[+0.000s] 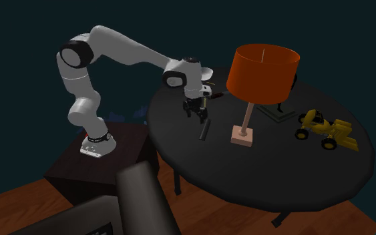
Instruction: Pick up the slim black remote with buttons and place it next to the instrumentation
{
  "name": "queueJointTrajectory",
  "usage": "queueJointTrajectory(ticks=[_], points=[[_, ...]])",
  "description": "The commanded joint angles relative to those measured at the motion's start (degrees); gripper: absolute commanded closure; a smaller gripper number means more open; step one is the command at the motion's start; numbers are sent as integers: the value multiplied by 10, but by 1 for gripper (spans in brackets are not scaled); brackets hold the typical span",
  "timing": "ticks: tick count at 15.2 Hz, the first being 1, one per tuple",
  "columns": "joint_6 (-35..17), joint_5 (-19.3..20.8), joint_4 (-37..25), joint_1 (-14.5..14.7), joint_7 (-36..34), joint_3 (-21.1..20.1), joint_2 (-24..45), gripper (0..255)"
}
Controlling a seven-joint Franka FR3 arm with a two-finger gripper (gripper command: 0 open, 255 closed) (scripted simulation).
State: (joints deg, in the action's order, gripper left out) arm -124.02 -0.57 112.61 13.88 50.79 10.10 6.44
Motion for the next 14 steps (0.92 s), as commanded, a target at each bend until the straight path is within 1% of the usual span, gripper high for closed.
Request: queueJointTrajectory(ticks=[1, 8, 14], points=[[-10, -4, -26, 3, 39, -8, 37, 0], [-37, -2, -111, 15, 145, -45, 154, 0], [-72, -5, -102, 13, 147, -46, 180, 0]])
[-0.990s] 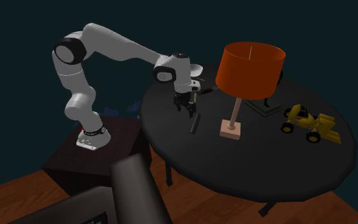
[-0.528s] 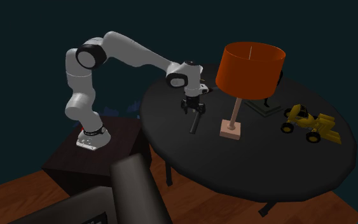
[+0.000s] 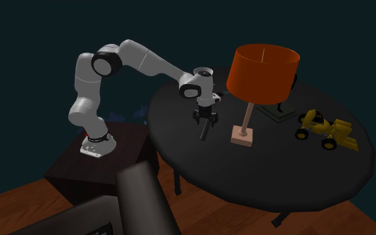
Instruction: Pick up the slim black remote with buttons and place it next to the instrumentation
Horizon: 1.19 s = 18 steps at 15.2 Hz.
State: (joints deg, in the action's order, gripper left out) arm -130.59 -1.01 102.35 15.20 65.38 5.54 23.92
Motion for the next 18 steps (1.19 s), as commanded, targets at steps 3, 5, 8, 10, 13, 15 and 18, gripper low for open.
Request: queueJointTrajectory(ticks=[3, 5, 8, 10, 13, 15, 18], points=[[-16, -1, 2, -1, 1, -1, 13, 0], [-16, -1, 2, -1, 1, -1, 13, 0], [-16, -1, 2, -1, 1, -1, 13, 0], [-16, -1, 2, -1, 1, -1, 13, 0], [-16, -1, 2, -1, 1, -1, 13, 255], [-15, -1, 1, -1, 1, -1, 13, 255], [-14, -1, 1, -1, 2, -1, 13, 255]])
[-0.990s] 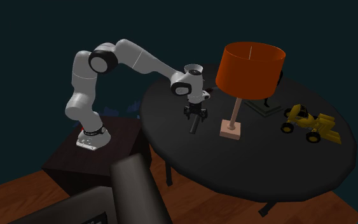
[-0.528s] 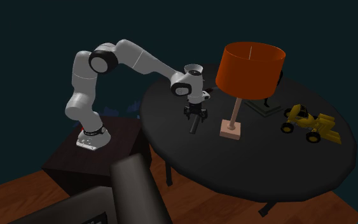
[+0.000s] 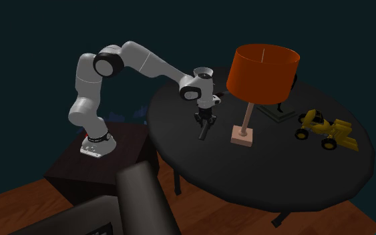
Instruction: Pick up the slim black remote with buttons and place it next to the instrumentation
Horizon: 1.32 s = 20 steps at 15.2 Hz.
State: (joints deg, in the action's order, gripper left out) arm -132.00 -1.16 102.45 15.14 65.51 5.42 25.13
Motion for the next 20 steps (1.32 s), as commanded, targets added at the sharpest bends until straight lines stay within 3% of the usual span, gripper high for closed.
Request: queueJointTrajectory(ticks=[1, 20], points=[[0, 0, 0, 0, 0, 0, 1, 255], [115, 6, -56, 2, -2, 4, -58, 255]])
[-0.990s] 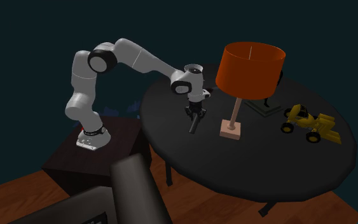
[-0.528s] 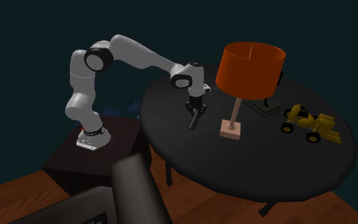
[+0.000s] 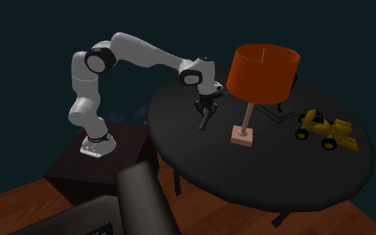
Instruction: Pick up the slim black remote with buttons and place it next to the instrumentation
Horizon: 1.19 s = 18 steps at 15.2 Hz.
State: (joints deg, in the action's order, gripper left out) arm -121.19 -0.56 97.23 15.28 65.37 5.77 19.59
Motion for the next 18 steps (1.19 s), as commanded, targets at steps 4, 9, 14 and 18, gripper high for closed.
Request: queueJointTrajectory(ticks=[4, 9, 14, 18], points=[[15, 5, -7, 17, -26, -7, -7, 255], [20, 17, -16, 60, -90, -24, -2, 255], [31, 27, -42, 101, -152, -41, 15, 255], [46, 35, -78, 134, -200, -54, 38, 255]])
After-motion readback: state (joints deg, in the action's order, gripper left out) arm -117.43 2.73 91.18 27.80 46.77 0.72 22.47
